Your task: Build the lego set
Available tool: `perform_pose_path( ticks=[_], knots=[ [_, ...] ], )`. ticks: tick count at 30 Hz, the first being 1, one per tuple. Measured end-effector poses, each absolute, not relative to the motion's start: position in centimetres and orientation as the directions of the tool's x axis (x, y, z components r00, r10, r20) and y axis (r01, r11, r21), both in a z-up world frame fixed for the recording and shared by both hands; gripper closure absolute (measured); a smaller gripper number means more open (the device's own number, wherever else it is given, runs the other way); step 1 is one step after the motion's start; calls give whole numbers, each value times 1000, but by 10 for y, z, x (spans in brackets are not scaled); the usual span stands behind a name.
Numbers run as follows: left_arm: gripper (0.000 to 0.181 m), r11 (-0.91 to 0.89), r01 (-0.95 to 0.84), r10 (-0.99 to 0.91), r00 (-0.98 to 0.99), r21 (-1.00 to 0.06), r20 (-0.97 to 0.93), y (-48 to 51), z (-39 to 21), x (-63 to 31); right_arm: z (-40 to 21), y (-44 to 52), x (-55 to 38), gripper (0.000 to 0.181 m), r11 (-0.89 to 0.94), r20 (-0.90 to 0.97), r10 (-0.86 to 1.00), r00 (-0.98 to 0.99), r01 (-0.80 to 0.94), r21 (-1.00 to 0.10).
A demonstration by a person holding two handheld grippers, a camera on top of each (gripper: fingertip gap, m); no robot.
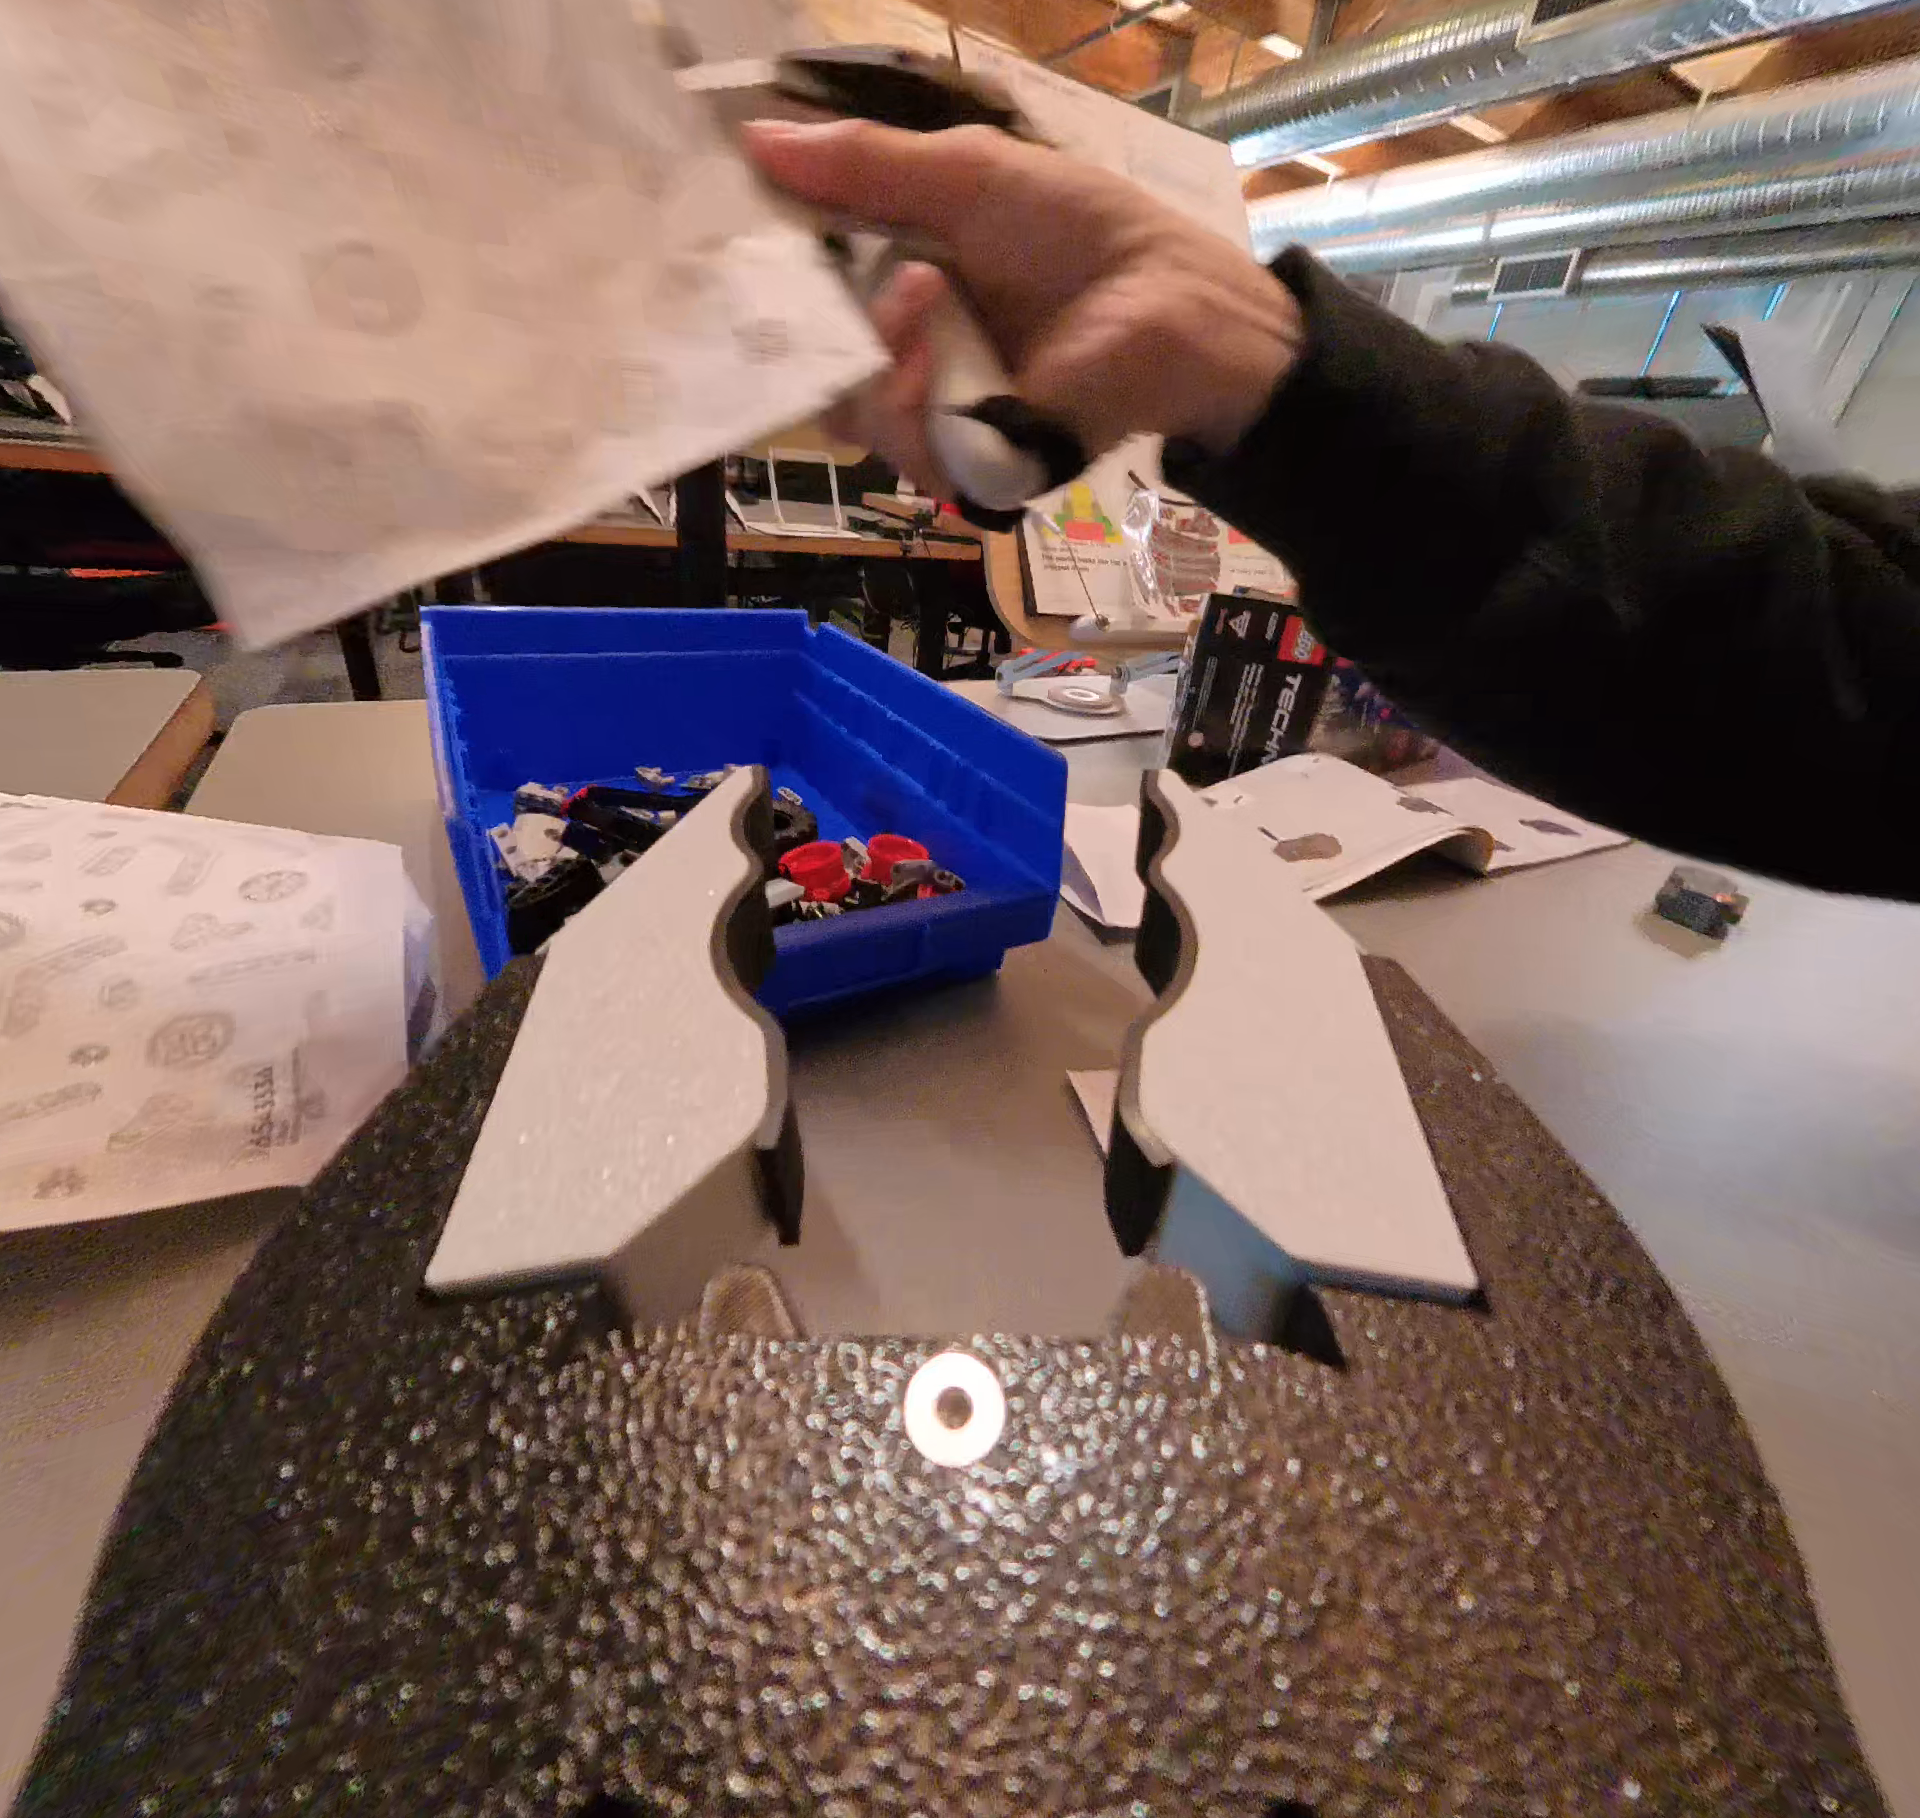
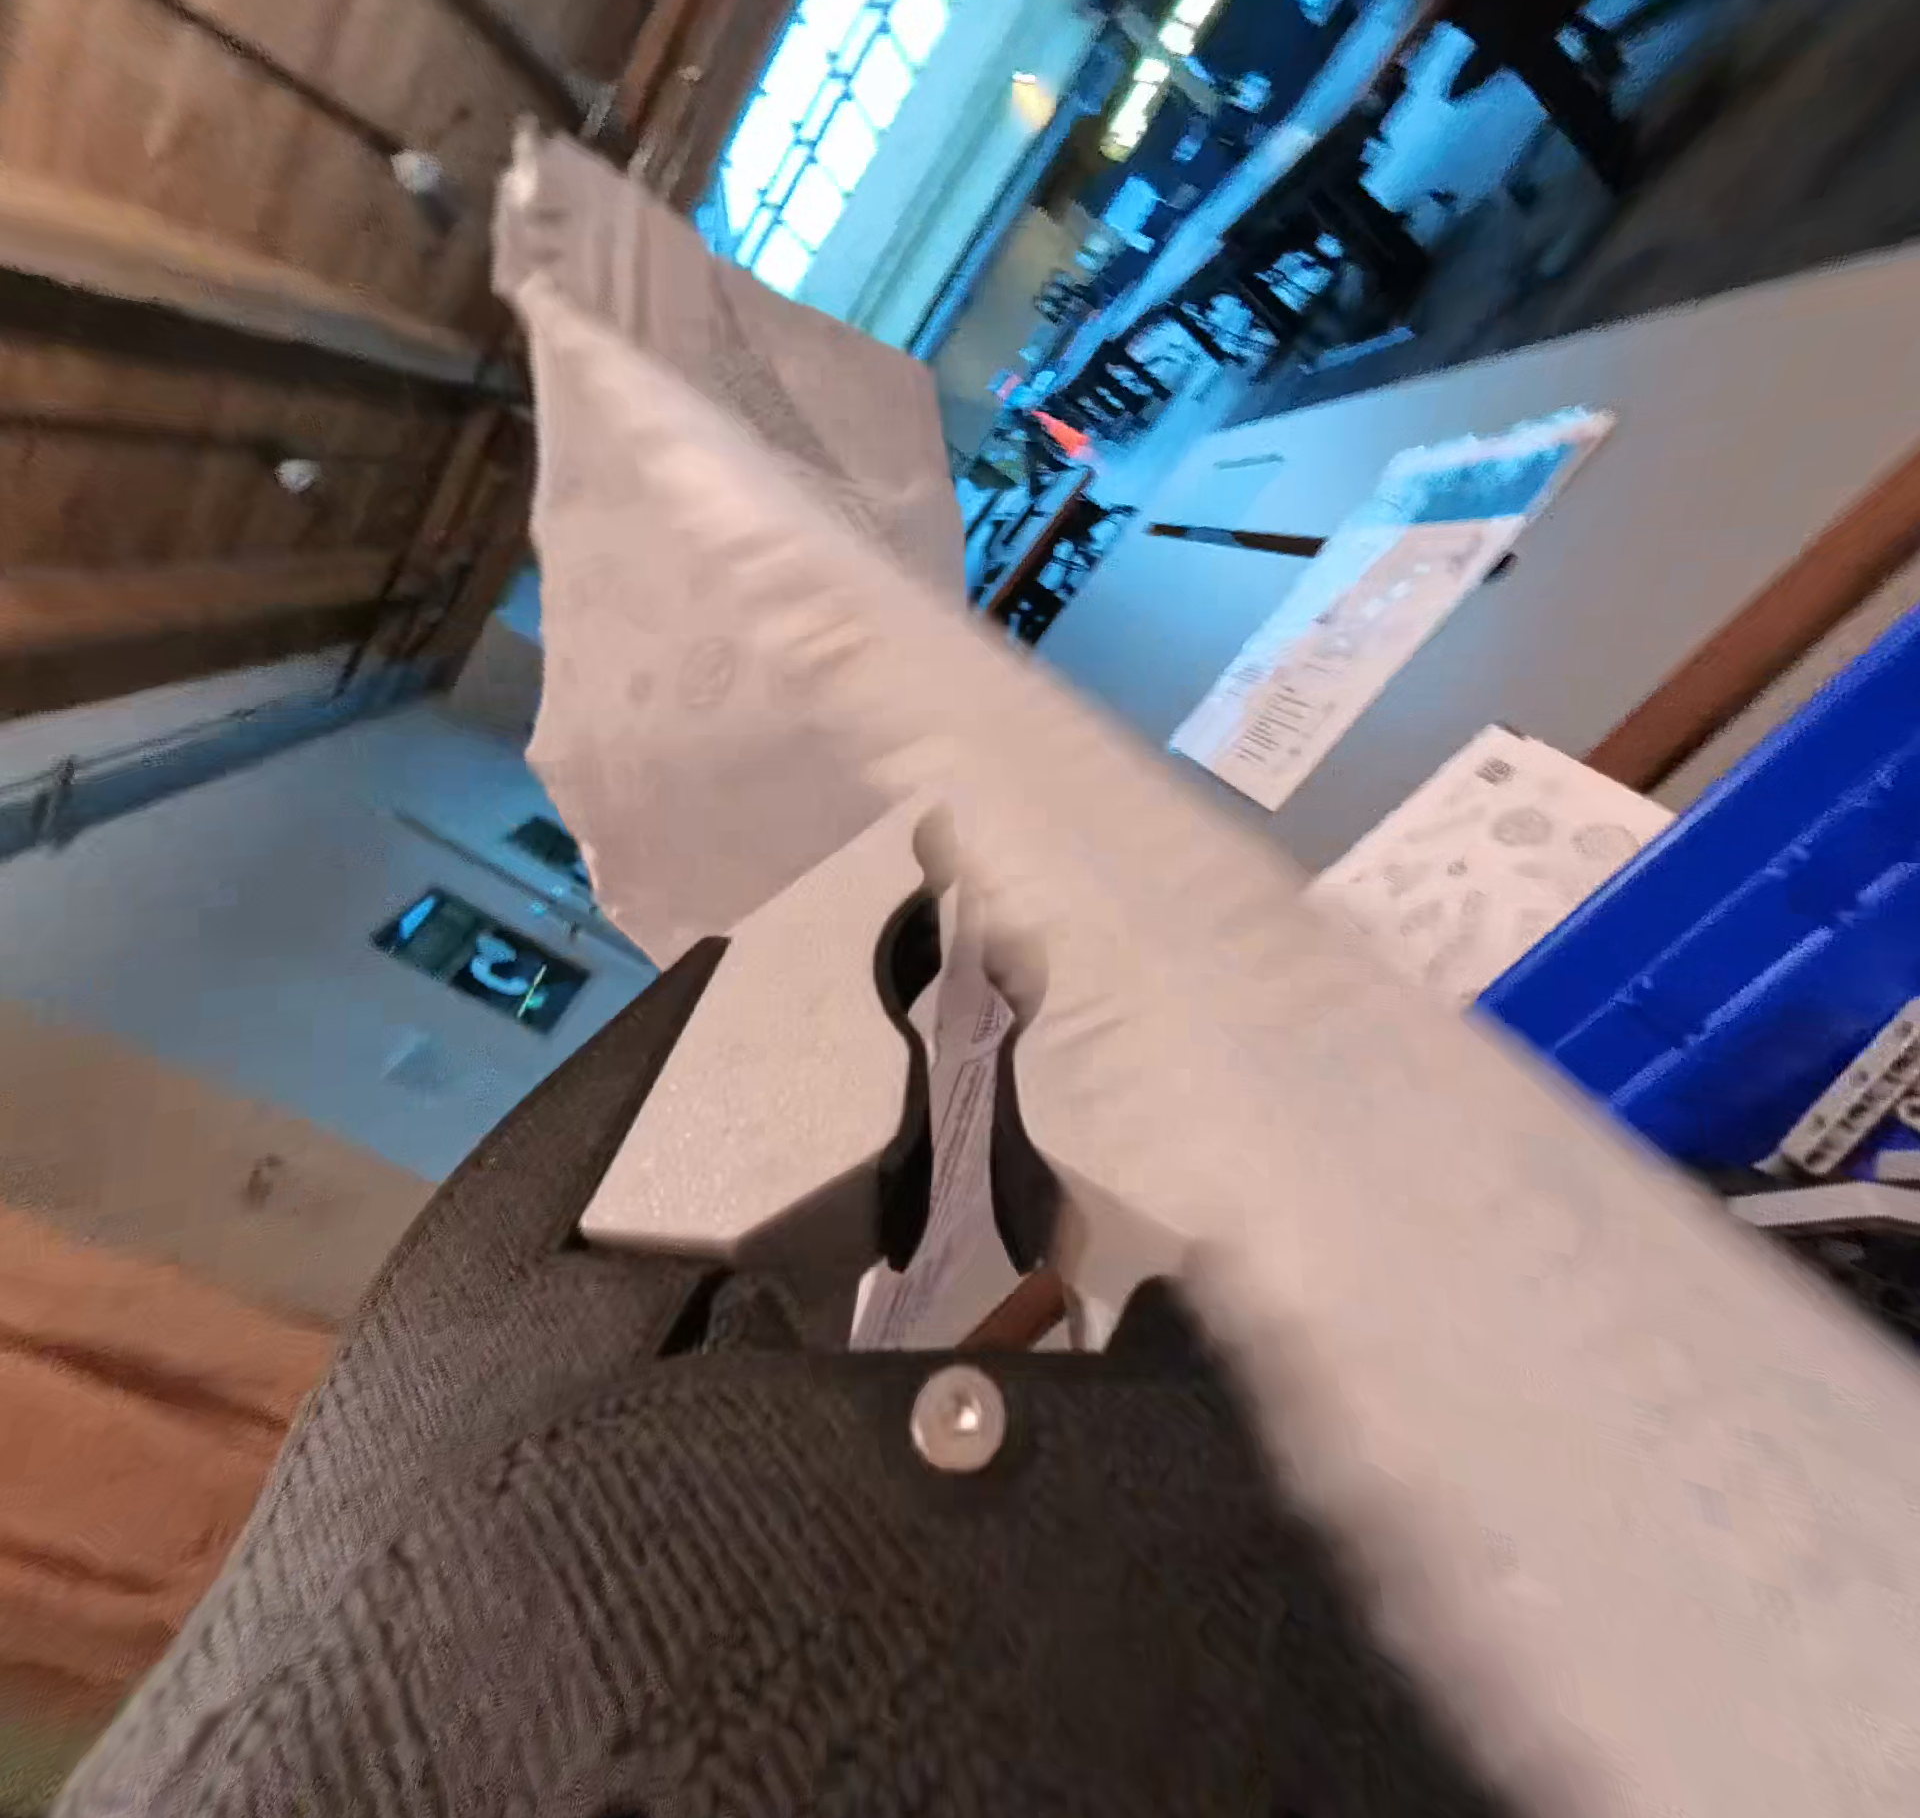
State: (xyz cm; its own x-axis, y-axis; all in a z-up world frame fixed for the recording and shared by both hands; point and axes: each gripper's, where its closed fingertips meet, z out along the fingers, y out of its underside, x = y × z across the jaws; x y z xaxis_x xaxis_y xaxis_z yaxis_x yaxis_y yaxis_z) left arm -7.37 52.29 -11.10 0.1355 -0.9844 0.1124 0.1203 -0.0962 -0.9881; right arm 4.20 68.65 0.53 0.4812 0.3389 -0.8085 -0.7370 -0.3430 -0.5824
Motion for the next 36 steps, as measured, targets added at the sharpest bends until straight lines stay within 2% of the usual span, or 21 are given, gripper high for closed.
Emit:
perform_pose_path(
  ticks=[1, 4, 8, 12, 15, 17, 20, 23, 24, 27, 30, 33, 36],
  knots=[
    [114, -87, 114, -984, 143, -990, 103, 521, -112, -75, -7, 703, 40, 181, -364, -838, 284, 465, -757, -543],
    [114, -71, 111, -984, 158, -991, 88, 517, -114, -78, -46, 741, 42, 181, -377, -906, 114, 408, -826, -419],
    [116, -82, 190, -982, 152, -978, 112, 514, -108, -83, -80, 762, 26, 181, -415, -895, 33, 444, -809, -416],
    [118, -108, 255, -982, 121, -961, 143, 509, -106, -84, -102, 772, 16, 181, -483, -925, -13, 381, -812, -328],
    [119, -131, 262, -983, 93, -956, 161, 507, -107, -79, -120, 768, 33, 181, -470, -857, -80, 509, -778, -418],
    [119, -140, 252, -983, 84, -958, 165, 506, -110, -76, -126, 764, 47, 167, -465, -796, -130, 591, -746, -477],
    [119, -147, 237, -980, 94, -960, 174, 509, -116, -73, -128, 757, 47, 150, -562, -639, -109, 762, -577, -593],
    [119, -155, 228, -979, 98, -961, 181, 509, -118, -70, -126, 756, 52, 109, -656, -468, -99, 878, -411, -633],
    [119, -147, 222, -980, 97, -964, 172, 508, -118, -69, -121, 756, 52, 106, -677, -420, -68, 905, -351, -647],
    [119, -106, 189, -983, 127, -976, 131, 507, -118, -70, -98, 757, 52, 99, -690, -240, 75, 968, -123, -713],
    [119, -91, 196, -982, 148, -976, 122, 509, -114, -73, -73, 742, 46, 95, -677, -72, 297, 952, 157, -719],
    [119, -91, 182, -979, 166, -979, 122, 511, -116, -73, -59, 719, 78, 95, -650, 183, 398, 899, 417, -636],
    [120, -87, 150, -975, 188, -985, 115, 514, -122, -71, -67, 706, 133, 97, -687, 331, 368, 869, 493, -533]
  ],
)
